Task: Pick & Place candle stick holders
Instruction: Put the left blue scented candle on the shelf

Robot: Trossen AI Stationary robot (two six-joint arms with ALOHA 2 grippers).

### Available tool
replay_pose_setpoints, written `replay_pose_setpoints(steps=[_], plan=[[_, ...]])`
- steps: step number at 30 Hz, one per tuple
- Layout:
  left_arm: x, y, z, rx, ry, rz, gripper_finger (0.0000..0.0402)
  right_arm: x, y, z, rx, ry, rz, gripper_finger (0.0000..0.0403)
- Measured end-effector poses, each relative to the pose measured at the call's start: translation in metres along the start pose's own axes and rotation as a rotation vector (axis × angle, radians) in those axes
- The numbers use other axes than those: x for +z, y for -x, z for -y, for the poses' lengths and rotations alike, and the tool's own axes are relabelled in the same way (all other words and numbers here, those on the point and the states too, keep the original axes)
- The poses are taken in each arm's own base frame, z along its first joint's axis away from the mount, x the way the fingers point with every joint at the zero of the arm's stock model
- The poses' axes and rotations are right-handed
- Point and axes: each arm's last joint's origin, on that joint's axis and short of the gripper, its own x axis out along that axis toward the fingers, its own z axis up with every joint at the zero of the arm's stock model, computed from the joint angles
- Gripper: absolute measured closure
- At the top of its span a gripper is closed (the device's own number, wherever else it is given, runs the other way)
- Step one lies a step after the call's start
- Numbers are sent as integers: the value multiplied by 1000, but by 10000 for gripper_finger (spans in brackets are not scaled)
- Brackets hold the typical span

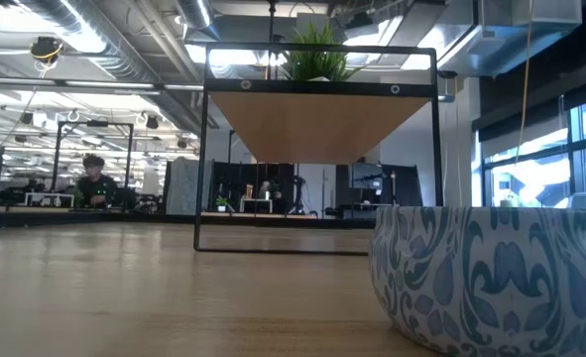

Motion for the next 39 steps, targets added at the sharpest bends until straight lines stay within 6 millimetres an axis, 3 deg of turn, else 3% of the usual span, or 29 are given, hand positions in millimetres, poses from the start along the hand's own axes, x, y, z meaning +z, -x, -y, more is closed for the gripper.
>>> replay_pose_setpoints(steps=[13,22,39], plan=[[0,0,0,-1,0,-3,400,-1,0,0,17,21,-21,65],[1,0,1,-10,4,4,400,0,-1,2,40,15,-59,103],[7,-1,3,-23,7,81,401,-2,-2,5,11,3,-84,114]])
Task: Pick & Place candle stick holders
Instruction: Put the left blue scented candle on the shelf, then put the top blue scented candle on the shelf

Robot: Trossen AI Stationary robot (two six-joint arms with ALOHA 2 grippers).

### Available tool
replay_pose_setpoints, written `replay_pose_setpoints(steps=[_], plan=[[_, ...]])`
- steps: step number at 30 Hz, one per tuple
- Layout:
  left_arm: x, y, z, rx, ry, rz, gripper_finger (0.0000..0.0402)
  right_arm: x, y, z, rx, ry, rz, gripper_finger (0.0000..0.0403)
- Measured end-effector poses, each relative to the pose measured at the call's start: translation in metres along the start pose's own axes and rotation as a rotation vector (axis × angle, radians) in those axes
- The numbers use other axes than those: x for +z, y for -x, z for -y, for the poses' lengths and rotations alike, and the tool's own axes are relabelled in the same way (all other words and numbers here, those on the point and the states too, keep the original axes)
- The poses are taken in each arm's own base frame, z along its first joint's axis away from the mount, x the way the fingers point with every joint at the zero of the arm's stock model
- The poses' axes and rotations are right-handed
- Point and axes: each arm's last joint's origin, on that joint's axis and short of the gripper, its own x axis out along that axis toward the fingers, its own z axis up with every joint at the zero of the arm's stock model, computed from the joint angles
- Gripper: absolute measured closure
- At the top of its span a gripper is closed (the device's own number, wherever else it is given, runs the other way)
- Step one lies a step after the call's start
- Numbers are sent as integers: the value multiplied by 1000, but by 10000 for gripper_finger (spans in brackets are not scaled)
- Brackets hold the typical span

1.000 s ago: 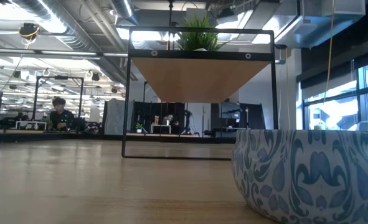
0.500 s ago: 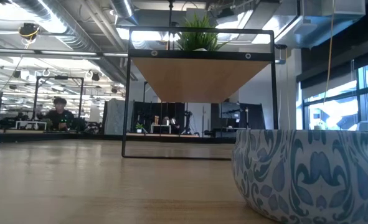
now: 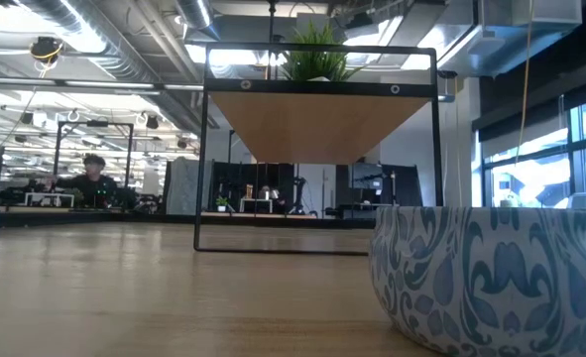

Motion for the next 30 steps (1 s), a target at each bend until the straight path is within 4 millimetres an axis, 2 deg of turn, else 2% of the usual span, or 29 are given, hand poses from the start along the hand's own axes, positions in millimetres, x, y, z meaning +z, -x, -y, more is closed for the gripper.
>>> replay_pose_setpoints(steps=[14,30], plan=[[0,2,0,-8,-1,-18,400,-1,0,0,11,-12,-14,177],[-6,1,-3,21,-19,-73,400,2,0,-1,27,-4,2,181]])
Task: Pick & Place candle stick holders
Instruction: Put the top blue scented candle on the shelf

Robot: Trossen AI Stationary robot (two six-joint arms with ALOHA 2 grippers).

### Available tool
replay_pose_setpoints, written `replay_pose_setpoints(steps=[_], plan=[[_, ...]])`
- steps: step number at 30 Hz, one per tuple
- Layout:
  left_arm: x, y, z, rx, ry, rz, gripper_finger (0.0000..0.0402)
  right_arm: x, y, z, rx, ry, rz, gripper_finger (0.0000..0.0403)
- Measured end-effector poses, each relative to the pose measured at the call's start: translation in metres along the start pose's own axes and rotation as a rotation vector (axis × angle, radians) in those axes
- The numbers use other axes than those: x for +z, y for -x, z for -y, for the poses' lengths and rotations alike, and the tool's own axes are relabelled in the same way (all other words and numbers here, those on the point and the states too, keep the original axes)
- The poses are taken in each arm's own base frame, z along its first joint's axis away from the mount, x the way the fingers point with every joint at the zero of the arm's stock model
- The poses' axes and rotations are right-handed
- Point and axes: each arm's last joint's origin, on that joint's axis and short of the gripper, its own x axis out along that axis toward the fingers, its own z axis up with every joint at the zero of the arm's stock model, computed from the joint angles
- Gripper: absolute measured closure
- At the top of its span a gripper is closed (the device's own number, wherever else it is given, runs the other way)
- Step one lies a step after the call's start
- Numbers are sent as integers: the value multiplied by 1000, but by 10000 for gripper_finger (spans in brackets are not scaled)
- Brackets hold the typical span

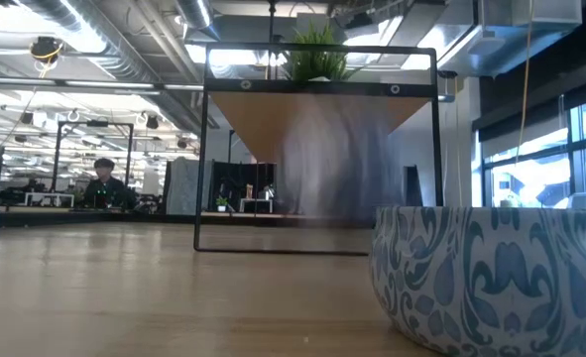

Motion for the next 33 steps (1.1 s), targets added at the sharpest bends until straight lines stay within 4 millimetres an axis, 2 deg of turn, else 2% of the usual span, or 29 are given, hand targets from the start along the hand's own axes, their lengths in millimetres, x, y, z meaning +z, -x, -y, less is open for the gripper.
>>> replay_pose_setpoints(steps=[26,33], plan=[[-9,3,3,2,-10,-16,400,-2,0,0,8,-1,-31,180],[-14,5,6,-10,-23,-32,400,-13,3,0,-31,-33,-93,180]])
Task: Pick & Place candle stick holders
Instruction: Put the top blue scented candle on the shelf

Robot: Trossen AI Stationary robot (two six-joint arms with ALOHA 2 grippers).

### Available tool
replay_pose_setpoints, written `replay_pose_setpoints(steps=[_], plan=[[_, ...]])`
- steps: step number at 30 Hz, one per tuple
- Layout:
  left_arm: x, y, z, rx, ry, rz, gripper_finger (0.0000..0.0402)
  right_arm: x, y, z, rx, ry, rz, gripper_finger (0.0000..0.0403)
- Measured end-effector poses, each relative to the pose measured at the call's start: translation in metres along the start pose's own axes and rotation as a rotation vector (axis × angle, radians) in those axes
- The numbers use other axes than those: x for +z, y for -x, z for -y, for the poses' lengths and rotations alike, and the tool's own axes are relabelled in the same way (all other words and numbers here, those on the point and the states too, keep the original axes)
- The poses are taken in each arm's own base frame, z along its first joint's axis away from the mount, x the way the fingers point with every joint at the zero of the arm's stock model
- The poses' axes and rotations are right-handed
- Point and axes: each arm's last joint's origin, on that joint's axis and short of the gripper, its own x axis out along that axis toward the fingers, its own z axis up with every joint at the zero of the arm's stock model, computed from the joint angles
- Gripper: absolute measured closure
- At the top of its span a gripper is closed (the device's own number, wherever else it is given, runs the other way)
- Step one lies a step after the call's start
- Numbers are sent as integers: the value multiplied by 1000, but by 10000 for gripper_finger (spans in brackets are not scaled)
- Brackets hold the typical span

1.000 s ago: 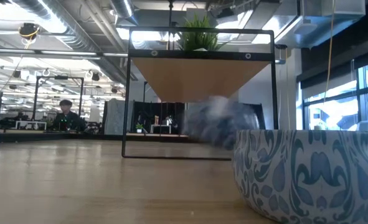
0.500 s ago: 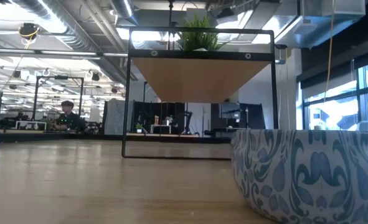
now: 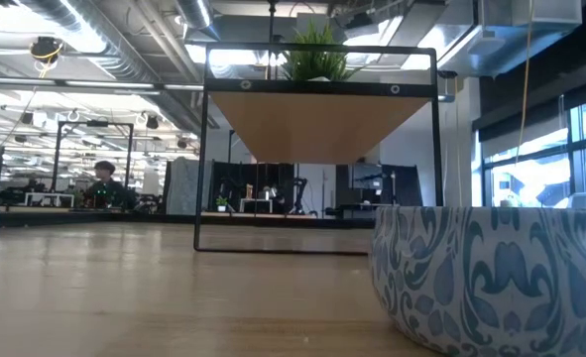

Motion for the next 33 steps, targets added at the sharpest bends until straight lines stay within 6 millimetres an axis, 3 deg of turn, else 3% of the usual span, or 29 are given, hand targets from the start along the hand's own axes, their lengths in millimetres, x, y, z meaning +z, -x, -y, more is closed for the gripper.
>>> replay_pose_setpoints(steps=[6,11,21,27,33], plan=[[-14,4,4,-20,-37,-83,400,-17,5,3,-84,-71,-94,177],[-36,10,-2,79,-97,-206,400,-33,0,7,-187,-176,-161,148],[-110,9,-26,211,-144,-429,400,-61,-64,25,-347,-546,-234,54],[-151,19,-28,215,-211,-429,400,-52,-77,49,-465,-759,-300,35],[-173,24,-35,239,-223,-424,400,-30,-84,70,-493,-861,-260,35]])
